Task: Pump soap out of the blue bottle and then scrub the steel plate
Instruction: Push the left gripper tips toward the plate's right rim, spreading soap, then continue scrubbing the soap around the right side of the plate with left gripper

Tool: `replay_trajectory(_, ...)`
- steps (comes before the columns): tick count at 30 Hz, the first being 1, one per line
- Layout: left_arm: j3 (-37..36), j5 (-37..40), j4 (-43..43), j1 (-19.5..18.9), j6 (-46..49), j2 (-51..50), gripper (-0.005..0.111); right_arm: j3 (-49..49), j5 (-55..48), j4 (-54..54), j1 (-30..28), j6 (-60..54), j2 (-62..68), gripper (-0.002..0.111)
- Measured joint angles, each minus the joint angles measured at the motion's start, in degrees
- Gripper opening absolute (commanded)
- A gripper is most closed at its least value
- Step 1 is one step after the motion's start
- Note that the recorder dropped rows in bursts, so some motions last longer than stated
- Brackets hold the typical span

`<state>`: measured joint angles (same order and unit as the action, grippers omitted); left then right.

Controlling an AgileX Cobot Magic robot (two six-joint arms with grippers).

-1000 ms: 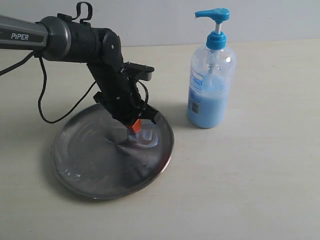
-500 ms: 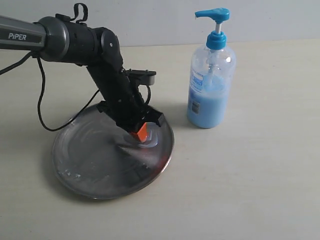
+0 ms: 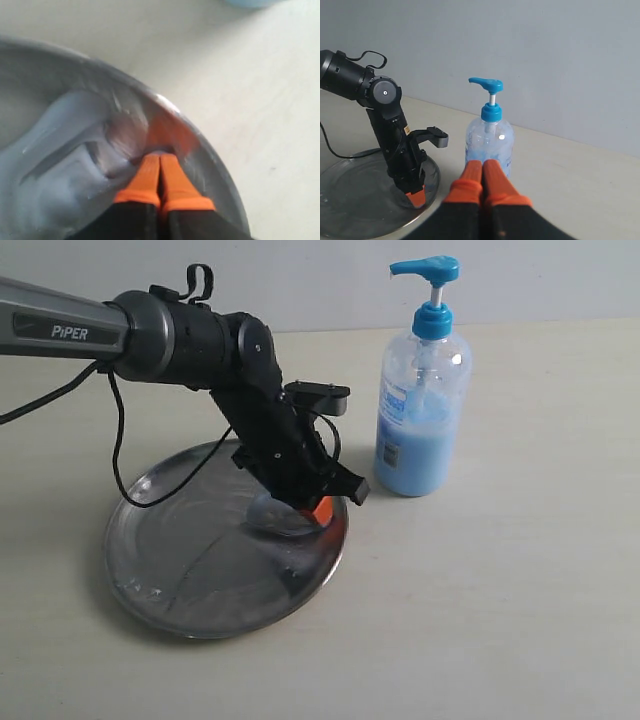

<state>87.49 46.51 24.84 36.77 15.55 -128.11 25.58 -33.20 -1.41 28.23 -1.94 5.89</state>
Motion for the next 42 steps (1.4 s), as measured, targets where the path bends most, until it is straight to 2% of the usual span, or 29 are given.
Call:
replay_trajectory(4, 0.00, -2.71, -1.70, 0.00, -0.44, -0.04, 0.000, 0.00, 0.00, 0.00, 0.00, 0.00, 0.00, 0.000)
replay_trajectory(9, 0.23, -4.65, -11.12, -0.12, -5.20, -0.04, 0.000, 0.00, 0.00, 0.00, 0.00, 0.00, 0.00, 0.000)
replay_trajectory(14, 0.33, -3.86, -15.30, -1.42, -7.37, 0.15, 0.000, 0.00, 0.00, 0.00, 0.00, 0.00, 0.00, 0.000)
replay_trajectory(21, 0.33, -0.57, -15.69, -1.70, -7.70, 0.30, 0.000, 0.00, 0.00, 0.00, 0.00, 0.00, 0.00, 0.000)
replay_trajectory(28, 0.33, 0.74, -6.45, 0.63, -2.03, 0.32, 0.000, 0.00, 0.00, 0.00, 0.00, 0.00, 0.00, 0.000)
replay_trajectory(30, 0.33, 0.74, -6.22, 0.90, -1.51, 0.22, 0.000, 0.00, 0.00, 0.00, 0.00, 0.00, 0.00, 0.000)
replay_trajectory(34, 0.33, -0.35, -12.45, 0.76, -5.53, 0.33, 0.000, 0.00, 0.00, 0.00, 0.00, 0.00, 0.00, 0.000)
replay_trajectory(37, 0.33, -0.96, -18.83, -1.12, -11.03, 0.33, 0.000, 0.00, 0.00, 0.00, 0.00, 0.00, 0.00, 0.000)
replay_trajectory(42, 0.33, -0.67, -20.33, -2.87, -13.80, 0.33, 0.000, 0.00, 0.00, 0.00, 0.00, 0.00, 0.00, 0.000)
